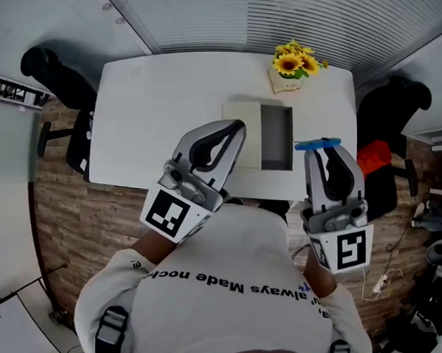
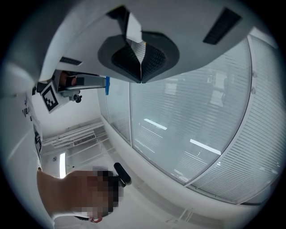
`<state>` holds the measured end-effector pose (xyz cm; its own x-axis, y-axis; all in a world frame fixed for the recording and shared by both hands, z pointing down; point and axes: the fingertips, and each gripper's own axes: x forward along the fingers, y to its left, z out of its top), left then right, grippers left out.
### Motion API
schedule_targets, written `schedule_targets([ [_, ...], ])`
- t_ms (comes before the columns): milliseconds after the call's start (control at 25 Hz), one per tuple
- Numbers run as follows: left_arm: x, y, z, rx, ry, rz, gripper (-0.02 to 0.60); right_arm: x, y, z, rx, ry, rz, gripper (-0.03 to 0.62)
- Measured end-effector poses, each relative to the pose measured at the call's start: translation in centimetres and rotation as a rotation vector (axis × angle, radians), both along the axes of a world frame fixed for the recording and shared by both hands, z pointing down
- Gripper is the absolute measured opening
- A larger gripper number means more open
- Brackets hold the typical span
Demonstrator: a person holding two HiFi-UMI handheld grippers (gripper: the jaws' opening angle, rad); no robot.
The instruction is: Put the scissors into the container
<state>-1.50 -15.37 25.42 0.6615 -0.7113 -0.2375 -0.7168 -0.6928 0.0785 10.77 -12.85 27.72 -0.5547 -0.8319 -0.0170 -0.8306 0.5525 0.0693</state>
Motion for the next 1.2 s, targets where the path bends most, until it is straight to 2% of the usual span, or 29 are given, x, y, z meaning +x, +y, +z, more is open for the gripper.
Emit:
schedule_targets([
  [520,0.4,0.7,-0.4,0.006,-0.008,0.007,0.02,0.4,-0.6,1.8,-0.041,0.02,0.008,0.092],
  [1200,0.6,1.0,-0.2,-0.002,-0.005,0.011,0.02,0.3,-2.1,7.1,-0.153,0.066,0.011,0.092],
])
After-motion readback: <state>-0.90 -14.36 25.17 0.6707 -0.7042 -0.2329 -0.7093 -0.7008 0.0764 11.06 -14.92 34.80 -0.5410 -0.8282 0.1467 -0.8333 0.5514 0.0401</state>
